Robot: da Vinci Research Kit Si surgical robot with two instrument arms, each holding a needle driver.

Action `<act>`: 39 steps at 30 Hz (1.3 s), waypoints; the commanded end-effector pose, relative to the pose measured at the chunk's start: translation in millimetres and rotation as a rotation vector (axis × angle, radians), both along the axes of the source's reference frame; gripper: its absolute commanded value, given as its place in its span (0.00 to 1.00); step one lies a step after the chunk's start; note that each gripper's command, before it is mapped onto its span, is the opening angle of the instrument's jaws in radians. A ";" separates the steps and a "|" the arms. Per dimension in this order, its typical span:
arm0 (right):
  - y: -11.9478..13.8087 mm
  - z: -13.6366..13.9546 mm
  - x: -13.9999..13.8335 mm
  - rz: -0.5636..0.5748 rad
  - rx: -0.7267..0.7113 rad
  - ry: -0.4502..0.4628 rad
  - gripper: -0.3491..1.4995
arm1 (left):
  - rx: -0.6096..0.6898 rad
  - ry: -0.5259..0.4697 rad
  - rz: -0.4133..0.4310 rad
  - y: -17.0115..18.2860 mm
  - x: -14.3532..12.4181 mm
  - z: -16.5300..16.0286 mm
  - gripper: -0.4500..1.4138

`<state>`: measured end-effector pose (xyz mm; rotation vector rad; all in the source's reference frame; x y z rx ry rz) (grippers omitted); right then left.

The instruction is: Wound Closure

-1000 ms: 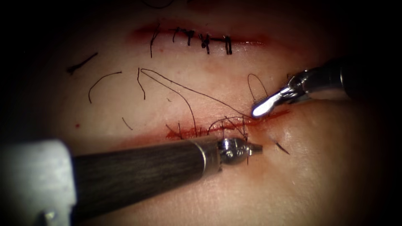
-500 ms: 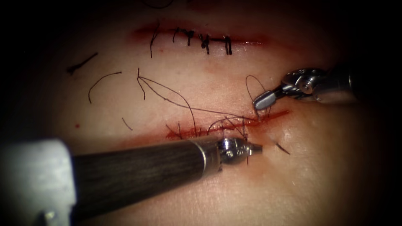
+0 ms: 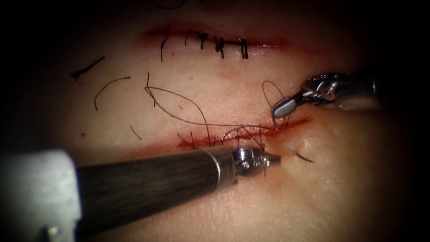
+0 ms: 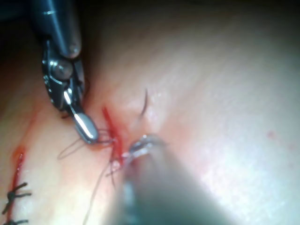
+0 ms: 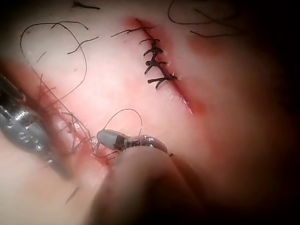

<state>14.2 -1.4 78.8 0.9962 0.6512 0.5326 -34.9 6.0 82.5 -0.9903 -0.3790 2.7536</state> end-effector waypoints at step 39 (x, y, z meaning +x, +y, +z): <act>3.2 -8.3 -8.8 0.250 -0.344 0.168 0.90 | -0.066 -0.177 -0.010 -1.1 -4.5 -3.5 0.58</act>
